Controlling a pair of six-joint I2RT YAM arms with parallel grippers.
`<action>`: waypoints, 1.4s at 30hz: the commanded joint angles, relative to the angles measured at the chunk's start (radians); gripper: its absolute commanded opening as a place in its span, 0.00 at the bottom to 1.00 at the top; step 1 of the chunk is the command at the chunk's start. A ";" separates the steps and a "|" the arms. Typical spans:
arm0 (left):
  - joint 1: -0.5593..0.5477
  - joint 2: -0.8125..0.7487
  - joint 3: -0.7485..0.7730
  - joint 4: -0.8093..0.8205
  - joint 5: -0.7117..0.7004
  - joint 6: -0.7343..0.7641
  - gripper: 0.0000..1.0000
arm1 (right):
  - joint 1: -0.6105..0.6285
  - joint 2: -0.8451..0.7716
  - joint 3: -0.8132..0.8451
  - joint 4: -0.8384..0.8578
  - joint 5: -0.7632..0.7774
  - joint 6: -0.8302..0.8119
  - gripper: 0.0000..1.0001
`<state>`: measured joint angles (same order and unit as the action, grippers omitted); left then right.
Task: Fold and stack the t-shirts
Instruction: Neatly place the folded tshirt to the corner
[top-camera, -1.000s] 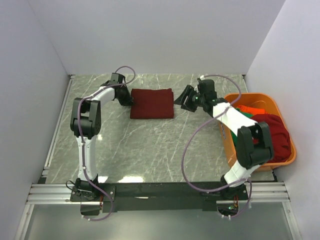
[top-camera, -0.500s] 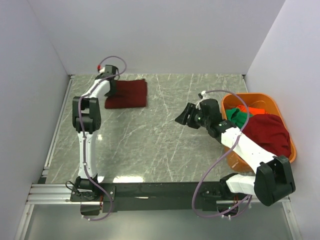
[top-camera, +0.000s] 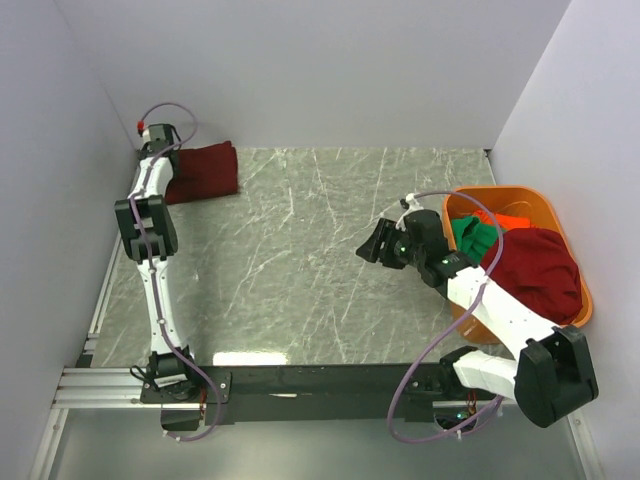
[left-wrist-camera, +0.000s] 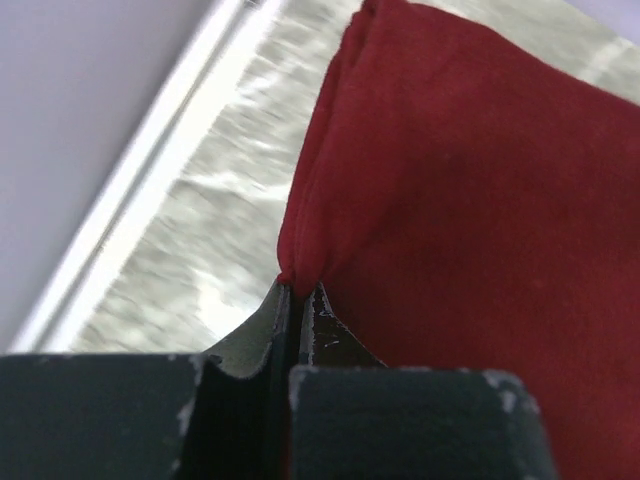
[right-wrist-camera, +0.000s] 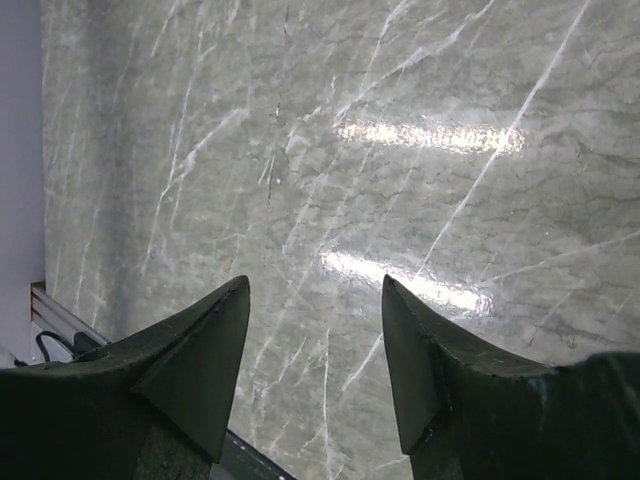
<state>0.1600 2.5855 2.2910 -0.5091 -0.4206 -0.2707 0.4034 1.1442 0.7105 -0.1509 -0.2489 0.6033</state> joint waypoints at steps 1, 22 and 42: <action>0.018 0.010 0.050 0.047 0.063 0.060 0.00 | 0.005 -0.029 -0.020 0.023 0.020 -0.020 0.62; 0.081 0.064 0.130 0.175 0.102 0.151 0.12 | 0.006 0.084 0.012 0.057 0.014 -0.014 0.62; 0.073 -0.336 -0.269 0.316 0.048 -0.060 0.74 | 0.017 0.068 0.047 0.015 0.034 -0.046 0.65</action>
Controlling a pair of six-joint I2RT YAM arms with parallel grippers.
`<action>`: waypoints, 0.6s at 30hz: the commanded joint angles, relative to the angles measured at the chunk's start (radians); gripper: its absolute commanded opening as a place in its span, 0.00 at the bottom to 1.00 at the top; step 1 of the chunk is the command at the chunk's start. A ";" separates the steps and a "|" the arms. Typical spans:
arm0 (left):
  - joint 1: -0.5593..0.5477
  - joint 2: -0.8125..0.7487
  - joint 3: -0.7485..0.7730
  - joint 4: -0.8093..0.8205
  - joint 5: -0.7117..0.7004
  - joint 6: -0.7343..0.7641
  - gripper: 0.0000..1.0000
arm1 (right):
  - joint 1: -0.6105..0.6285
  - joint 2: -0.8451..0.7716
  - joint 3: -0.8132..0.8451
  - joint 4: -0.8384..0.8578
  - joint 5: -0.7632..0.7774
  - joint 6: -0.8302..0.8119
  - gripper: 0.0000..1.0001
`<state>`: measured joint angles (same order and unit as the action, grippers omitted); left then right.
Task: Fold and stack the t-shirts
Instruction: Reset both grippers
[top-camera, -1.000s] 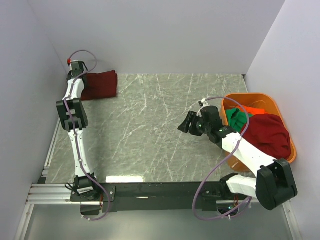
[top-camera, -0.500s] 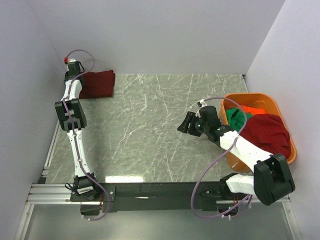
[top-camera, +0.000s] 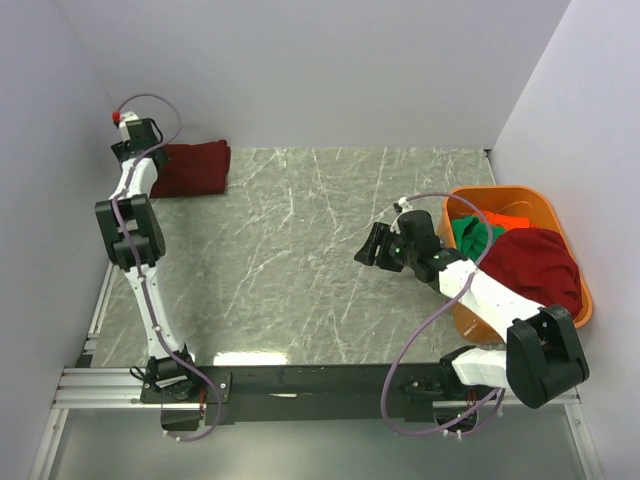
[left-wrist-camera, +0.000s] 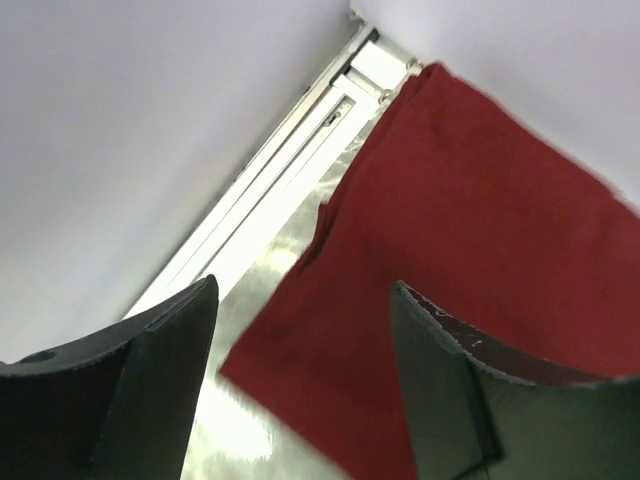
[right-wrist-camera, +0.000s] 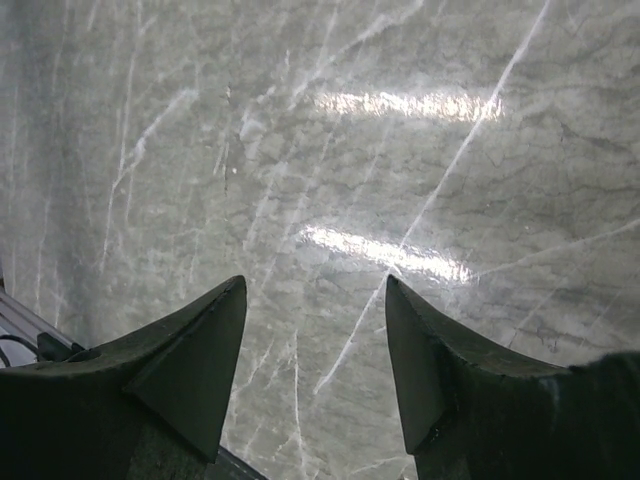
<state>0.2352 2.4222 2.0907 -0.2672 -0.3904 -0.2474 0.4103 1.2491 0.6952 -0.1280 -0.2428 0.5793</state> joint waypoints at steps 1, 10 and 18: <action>-0.008 -0.198 -0.096 0.074 0.024 -0.119 0.74 | 0.009 -0.040 0.066 -0.013 0.020 -0.021 0.65; -0.186 -0.524 -0.457 0.059 0.031 -0.246 0.74 | 0.008 -0.169 0.053 -0.084 0.053 -0.010 0.65; -0.500 -0.846 -0.820 0.037 0.036 -0.391 0.74 | 0.004 -0.336 0.064 -0.202 0.157 -0.029 0.65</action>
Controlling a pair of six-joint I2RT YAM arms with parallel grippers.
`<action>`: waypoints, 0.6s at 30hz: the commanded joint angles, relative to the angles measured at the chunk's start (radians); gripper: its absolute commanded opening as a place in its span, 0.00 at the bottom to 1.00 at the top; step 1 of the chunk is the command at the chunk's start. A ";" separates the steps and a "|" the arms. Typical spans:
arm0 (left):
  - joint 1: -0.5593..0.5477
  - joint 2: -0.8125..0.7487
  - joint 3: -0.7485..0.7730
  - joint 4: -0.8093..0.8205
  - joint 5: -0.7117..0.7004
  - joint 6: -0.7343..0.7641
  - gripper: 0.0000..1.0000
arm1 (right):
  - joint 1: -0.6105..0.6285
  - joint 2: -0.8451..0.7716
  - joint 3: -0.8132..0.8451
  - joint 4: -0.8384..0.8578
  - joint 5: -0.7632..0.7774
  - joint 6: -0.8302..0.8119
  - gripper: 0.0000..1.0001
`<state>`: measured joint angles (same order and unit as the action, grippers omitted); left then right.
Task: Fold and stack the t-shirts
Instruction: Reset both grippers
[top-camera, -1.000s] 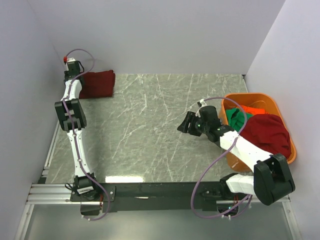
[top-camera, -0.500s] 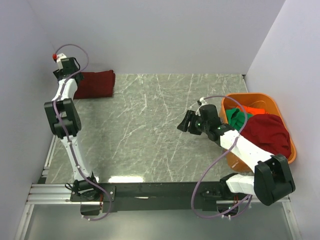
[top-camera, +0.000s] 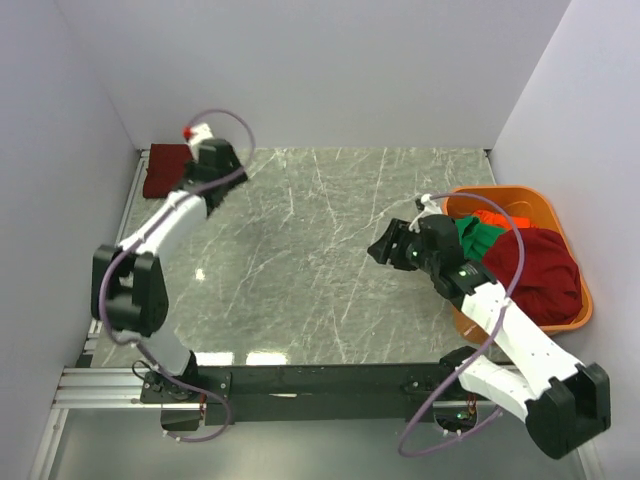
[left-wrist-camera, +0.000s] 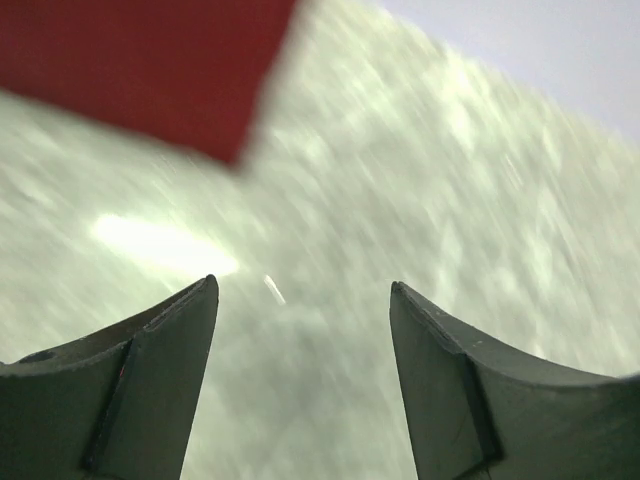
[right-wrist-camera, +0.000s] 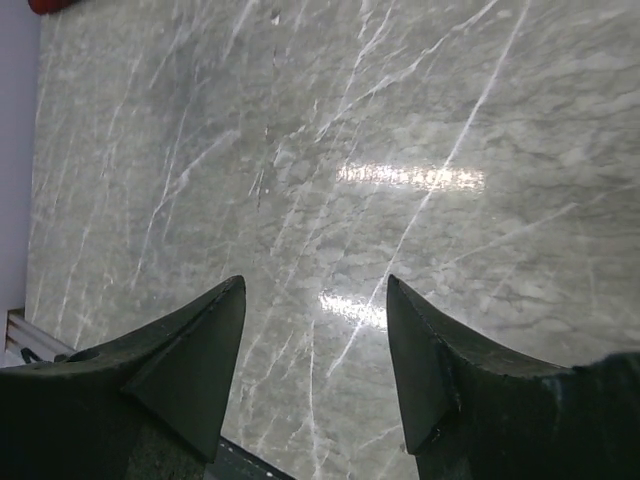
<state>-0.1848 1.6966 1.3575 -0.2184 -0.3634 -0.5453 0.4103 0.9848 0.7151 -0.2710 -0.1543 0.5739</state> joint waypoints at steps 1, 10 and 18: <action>-0.111 -0.150 -0.115 -0.021 0.000 -0.106 0.74 | 0.002 -0.089 0.044 -0.066 0.081 -0.022 0.65; -0.407 -0.477 -0.325 -0.120 0.070 -0.151 0.74 | -0.008 -0.156 0.125 -0.195 0.252 -0.006 0.66; -0.485 -0.656 -0.360 -0.180 0.170 -0.121 0.81 | -0.158 0.046 0.421 -0.400 0.665 -0.031 0.69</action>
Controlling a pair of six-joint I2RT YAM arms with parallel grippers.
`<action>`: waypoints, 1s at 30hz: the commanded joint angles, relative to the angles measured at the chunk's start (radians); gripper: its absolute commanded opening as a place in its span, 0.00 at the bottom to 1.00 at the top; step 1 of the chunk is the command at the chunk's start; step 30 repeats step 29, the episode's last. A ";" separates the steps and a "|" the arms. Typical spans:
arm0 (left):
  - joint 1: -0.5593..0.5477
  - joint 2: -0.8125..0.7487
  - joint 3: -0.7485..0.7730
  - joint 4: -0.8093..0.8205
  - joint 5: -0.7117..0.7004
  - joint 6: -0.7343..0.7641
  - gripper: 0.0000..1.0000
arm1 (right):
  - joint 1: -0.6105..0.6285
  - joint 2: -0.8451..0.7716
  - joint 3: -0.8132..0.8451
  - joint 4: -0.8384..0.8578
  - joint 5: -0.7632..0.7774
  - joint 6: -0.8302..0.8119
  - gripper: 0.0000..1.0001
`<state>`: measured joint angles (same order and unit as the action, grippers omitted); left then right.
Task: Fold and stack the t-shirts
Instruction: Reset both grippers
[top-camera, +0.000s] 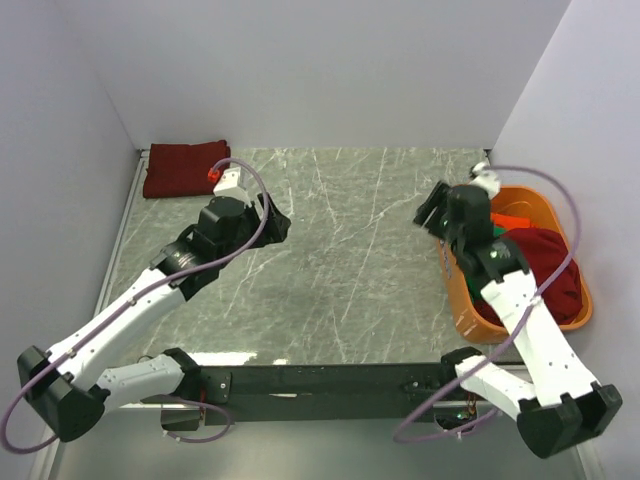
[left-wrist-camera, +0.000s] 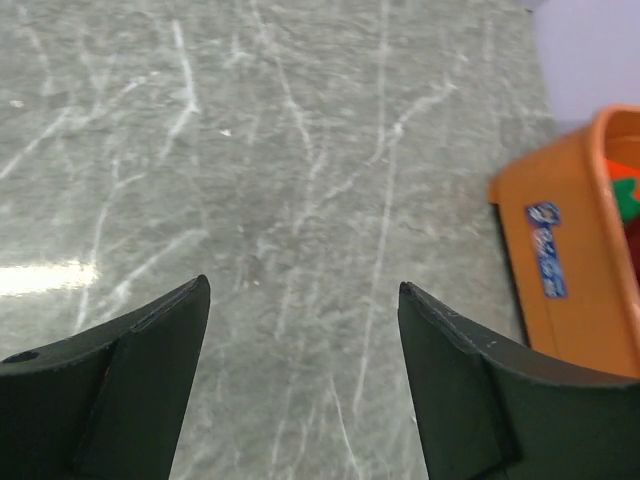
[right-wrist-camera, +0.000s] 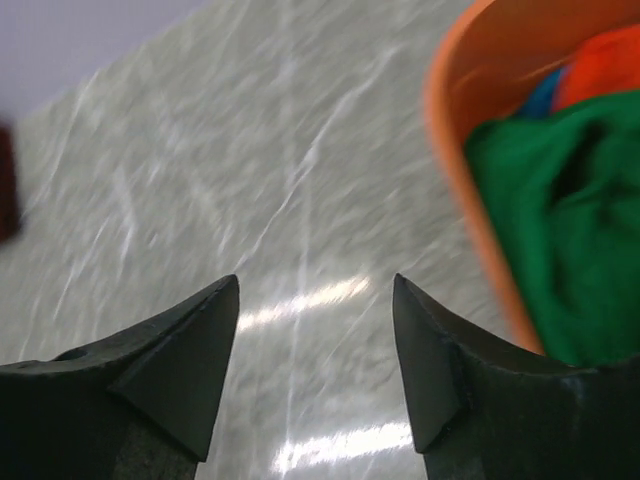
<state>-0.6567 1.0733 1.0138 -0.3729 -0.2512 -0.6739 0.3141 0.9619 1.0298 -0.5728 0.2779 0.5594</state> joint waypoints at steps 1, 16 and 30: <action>-0.015 -0.045 -0.018 -0.027 0.076 0.013 0.81 | -0.087 0.089 0.130 -0.111 0.260 -0.022 0.71; -0.020 -0.093 -0.046 -0.029 0.121 0.103 0.81 | -0.397 0.114 0.124 -0.105 0.126 -0.021 0.76; -0.020 -0.110 -0.057 -0.031 0.093 0.128 0.82 | -0.136 -0.115 -0.008 -0.038 0.092 -0.055 0.80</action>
